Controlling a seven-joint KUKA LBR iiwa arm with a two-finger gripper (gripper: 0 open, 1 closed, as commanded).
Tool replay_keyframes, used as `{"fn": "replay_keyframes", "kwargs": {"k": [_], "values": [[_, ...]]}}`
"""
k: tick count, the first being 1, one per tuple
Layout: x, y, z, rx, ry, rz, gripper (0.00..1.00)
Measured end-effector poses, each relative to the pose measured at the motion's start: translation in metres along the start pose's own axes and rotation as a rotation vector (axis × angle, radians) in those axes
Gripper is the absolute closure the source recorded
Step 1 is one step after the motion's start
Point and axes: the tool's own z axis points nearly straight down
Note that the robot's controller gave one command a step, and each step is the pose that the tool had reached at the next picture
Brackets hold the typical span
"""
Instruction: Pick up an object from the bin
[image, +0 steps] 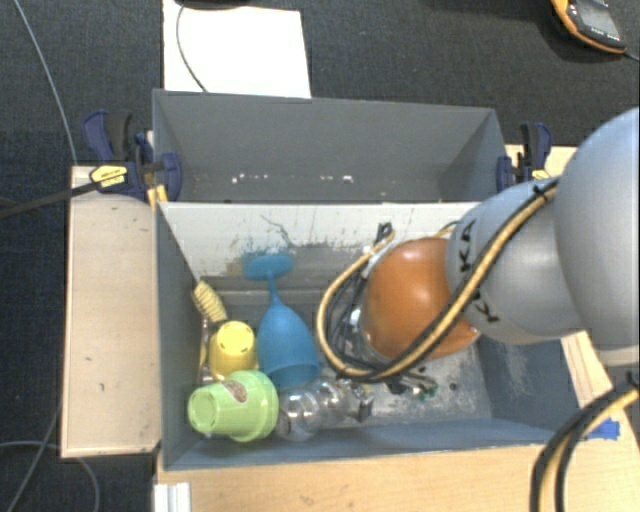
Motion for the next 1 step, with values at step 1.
{"fn": "replay_keyframes", "kwargs": {"k": [1], "values": [[-0.0001,-0.0002,-0.0146,0.000,-0.001,0.001,1.00]]}}
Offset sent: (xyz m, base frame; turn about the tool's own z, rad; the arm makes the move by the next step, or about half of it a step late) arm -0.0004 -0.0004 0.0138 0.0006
